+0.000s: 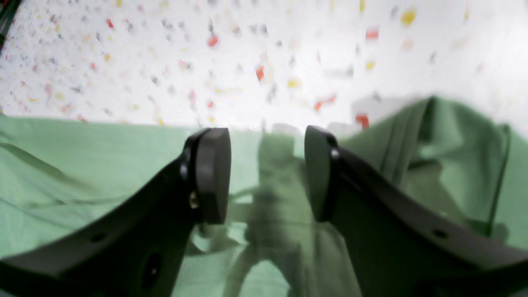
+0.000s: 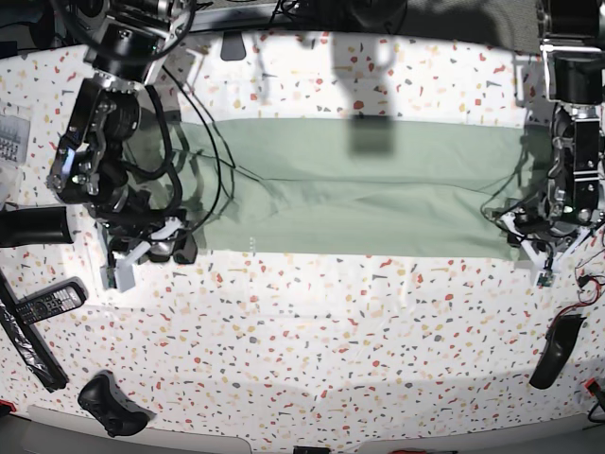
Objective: Fold the T-shirt properly
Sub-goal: 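Drag the strip with both grippers to stretch it lengthwise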
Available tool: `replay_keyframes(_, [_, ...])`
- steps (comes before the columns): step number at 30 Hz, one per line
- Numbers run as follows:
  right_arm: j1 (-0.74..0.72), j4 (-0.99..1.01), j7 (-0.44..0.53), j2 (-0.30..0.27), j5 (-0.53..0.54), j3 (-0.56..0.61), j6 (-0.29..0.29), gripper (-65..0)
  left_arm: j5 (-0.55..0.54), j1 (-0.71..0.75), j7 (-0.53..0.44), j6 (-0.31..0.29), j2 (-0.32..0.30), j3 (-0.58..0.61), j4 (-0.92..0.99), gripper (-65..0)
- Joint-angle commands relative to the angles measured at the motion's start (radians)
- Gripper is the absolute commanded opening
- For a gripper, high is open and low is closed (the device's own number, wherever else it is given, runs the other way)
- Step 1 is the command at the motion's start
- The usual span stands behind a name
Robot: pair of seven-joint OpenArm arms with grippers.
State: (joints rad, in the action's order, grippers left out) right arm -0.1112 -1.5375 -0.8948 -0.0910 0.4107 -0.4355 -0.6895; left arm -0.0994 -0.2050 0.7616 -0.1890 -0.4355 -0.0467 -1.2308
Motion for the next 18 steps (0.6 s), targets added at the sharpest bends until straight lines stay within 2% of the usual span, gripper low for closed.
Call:
replay_keyframes(1, [-0.025, -0.045, 0.036, -0.008, 0.04, -0.003, -0.009, -36.4, 0.0, -0.031, -0.018, 0.005, -0.029, -0.007, -0.037, -37.9])
replay_keyframes(3, [-0.024, -0.09, 0.048, -0.008, 0.042, -0.003, -0.009, -36.4, -0.045, -0.031, 0.003, 0.005, -0.052, -0.007, -0.078, -37.9])
replay_keyframes(4, [-0.023, -0.109, 0.05, -0.008, 0.042, -0.003, -0.009, -36.4, -0.101, -0.03, 0.033, 0.005, -0.068, -0.007, -0.101, -37.9])
replay_keyframes(6, [-0.012, -0.141, 0.05, -0.008, 0.042, -0.003, -0.009, -36.4, -0.259, -0.028, 0.08, 0.005, -0.109, -0.007, -0.14, -37.9])
replay_keyframes(8, [0.019, -0.165, 0.076, -0.008, 0.042, -0.003, -0.009, -36.4, -0.406, -0.028, 0.074, 0.002, -0.153, -0.007, -0.153, -37.9])
replay_keyframes(11, [0.097, -0.192, 0.126, -0.008, 0.042, -0.003, -0.009, -36.4, -0.437, -0.03, 0.076, -0.027, -0.184, -0.008, -0.153, -37.9])
replay_keyframes(15, [0.222, -0.219, 0.188, -0.006, 0.043, -0.003, -0.009, -36.4, -0.539, -0.028, 0.079, -0.083, -0.187, -0.027, -0.153, -37.9])
replay_keyframes(18, [0.32, -0.259, 0.2, -0.006, 0.043, -0.003, -0.009, -36.4, -0.643, -0.028, 0.143, -0.106, -0.188, -0.064, -0.153, -37.9])
